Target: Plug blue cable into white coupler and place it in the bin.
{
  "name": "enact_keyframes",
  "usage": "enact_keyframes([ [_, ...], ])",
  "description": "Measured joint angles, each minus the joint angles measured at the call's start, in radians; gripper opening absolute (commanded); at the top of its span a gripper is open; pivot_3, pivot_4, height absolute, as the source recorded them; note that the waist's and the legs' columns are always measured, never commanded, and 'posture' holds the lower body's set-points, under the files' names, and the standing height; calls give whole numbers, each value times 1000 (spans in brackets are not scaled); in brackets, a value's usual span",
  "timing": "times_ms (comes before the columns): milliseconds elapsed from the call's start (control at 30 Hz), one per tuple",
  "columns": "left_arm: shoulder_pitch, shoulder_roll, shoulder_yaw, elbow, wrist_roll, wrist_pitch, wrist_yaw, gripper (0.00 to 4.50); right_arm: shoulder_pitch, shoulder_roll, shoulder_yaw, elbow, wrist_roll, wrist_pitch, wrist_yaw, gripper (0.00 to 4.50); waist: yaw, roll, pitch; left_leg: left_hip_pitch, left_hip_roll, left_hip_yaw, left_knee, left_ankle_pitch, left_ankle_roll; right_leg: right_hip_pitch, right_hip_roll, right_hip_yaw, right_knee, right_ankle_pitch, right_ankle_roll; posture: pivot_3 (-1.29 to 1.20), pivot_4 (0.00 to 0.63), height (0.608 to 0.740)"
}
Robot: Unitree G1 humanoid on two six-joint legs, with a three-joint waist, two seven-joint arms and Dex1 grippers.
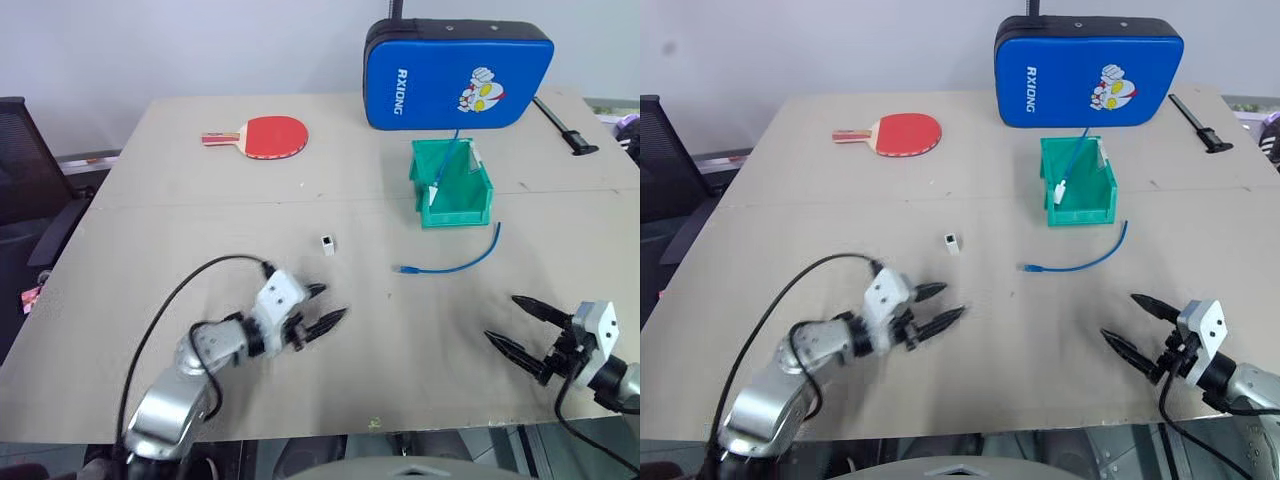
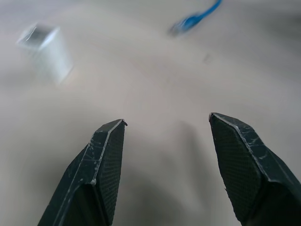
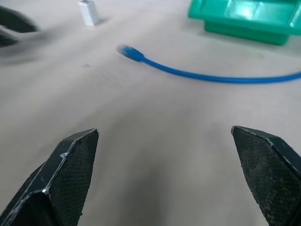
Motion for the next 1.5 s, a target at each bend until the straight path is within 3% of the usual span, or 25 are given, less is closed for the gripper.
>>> enact_keyframes([
  [67,-136,-29,-69,22,3,41,-11,2927,32,1,-7,-56,41,-3,31,4472,0,0,0,0,0,0,1,0,0,0,0,0,0,0,0,0,150,740],
  [167,-216,-59,-114,63,21,58,-15,2927,51,3,-26,-83,65,-10,49,4472,-8,0,0,1,0,0,1,0,0,0,2,3,0,0,0,0,150,740],
  [233,-401,-125,-196,238,65,68,-36,2927,109,20,-73,-113,97,-21,61,4472,3,-1,1,0,-1,-3,2,0,0,-1,2,1,1,0,0,0,150,740],
  [333,-479,-151,-238,307,83,64,-67,2927,143,28,-101,-141,115,-35,70,4472,-1,-1,0,0,-1,-2,2,0,0,0,2,2,1,0,0,0,150,740],
  [633,-562,-182,-276,504,123,17,-158,2927,250,44,-173,-149,143,-52,102,4472,-1,-1,0,0,-1,-2,2,0,0,-2,4,5,1,0,0,0,150,740],
  [1000,-709,-224,-338,781,219,-154,-299,2927,249,77,-178,-139,130,-88,112,4472,-3,-1,1,0,-1,-2,3,0,0,-3,4,5,1,0,0,0,150,740],
  [1133,-730,-202,-353,791,253,-185,-360,1696,250,78,-178,-136,128,-92,114,4500,-2,-1,0,0,-1,-2,3,0,0,-3,4,5,1,0,0,0,150,740],
  [1167,-738,-202,-353,800,262,-193,-367,1056,250,79,-178,-136,128,-92,114,4500,-2,-1,0,0,-1,-2,3,0,0,-3,4,5,1,0,0,0,150,740],
  [1233,-747,-203,-353,812,271,-198,-368,215,250,79,-178,-136,127,-92,113,4500,-2,-1,0,0,-1,-2,3,0,0,-3,4,5,2,0,0,0,150,740],
  [1267,-757,-208,-352,824,275,-202,-372,37,250,82,-178,-137,125,-92,111,4500,-2,-1,0,0,-1,-2,3,0,0,-3,4,5,2,0,0,0,150,740],
  [1500,-764,-217,-340,838,275,-178,-392,37,245,96,-176,-142,118,-92,93,4500,-2,-2,0,0,-1,-2,4,0,0,-3,4,5,2,0,0,0,150,740],
])
